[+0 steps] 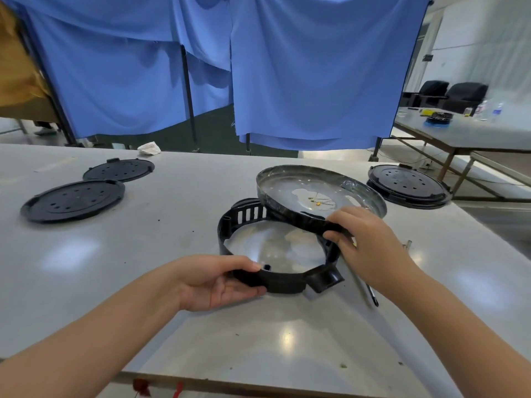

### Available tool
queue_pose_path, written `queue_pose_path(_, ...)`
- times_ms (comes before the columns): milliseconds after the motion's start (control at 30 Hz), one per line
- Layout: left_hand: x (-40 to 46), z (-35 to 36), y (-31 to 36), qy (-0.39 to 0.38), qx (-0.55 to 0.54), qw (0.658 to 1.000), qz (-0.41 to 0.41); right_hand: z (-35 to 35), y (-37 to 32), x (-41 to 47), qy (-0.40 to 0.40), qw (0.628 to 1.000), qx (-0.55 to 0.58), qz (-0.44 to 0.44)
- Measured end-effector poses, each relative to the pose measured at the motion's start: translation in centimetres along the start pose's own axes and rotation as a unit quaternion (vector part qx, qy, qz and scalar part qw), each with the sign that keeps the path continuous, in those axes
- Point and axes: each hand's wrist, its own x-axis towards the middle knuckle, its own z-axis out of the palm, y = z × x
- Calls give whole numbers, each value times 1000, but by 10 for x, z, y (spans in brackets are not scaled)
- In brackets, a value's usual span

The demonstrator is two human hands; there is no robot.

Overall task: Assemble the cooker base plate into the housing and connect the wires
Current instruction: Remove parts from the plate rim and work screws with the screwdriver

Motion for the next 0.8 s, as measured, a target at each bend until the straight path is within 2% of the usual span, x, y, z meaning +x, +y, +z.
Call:
queue_pose_path(400,36,30,8,-16,-28,999,20,17,8,-16,-19,998,48,-25)
queue_pose_path(633,37,22,2,-81,-92,992,20,28,10,-25,-7,997,40,-61)
queue_pose_path(800,38,14,5,-140,-78,987,9,24,18,-17,-47,995,64,-61)
